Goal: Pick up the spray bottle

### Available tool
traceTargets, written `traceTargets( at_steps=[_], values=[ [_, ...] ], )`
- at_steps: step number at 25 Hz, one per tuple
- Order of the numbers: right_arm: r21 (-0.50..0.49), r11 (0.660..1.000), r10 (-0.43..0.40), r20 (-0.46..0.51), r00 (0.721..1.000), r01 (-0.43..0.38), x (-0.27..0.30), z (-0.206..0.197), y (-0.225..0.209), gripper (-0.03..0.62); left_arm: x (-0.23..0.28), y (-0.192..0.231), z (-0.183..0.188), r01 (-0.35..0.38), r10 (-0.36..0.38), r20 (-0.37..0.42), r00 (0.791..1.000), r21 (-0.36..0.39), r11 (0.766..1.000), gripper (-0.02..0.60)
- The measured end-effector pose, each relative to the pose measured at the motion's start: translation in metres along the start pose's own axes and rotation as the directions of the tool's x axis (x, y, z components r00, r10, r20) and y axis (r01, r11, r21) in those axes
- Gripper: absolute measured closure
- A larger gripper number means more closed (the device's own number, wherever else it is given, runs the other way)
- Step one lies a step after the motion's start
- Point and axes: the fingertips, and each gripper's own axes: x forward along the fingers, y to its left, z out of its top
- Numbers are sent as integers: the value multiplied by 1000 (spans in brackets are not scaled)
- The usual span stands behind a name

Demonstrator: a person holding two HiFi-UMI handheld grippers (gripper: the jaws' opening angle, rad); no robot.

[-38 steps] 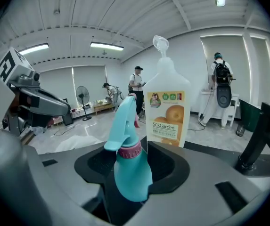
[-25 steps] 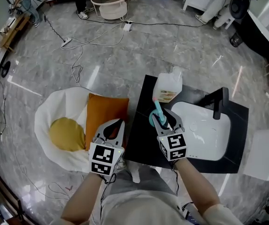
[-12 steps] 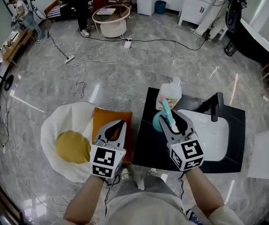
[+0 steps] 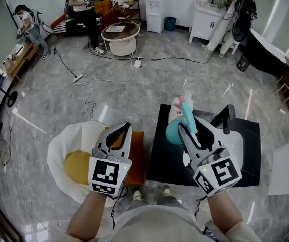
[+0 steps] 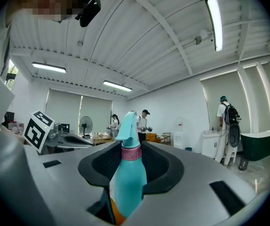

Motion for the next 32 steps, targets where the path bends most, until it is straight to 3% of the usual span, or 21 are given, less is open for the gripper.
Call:
traceTargets(
  at_steps=[7,11,17,27,32],
  values=[
    [-35,999,35,44,998,-34,-32,43,32,436,-40,11,45,-38,31,93,995,70,997,563],
    [-45,998,56,60,997,-53,-51,52,47,436,-62,8,58,-43,40,136,990,21,999,563],
    [-56,996,74,18,997,-73,-64,36,57,436,-87,4,46,-59,60,130,990,-13,998,562],
    [-7,989,144,-83,986,-145,-68,-18,78,436,-89,-22,11,-24,29,87,996,-57,998,563],
    [-17,988,148,-119,982,-151,-66,-31,82,436,-93,-24,-10,-6,6,34,999,-17,1000,563]
  ],
)
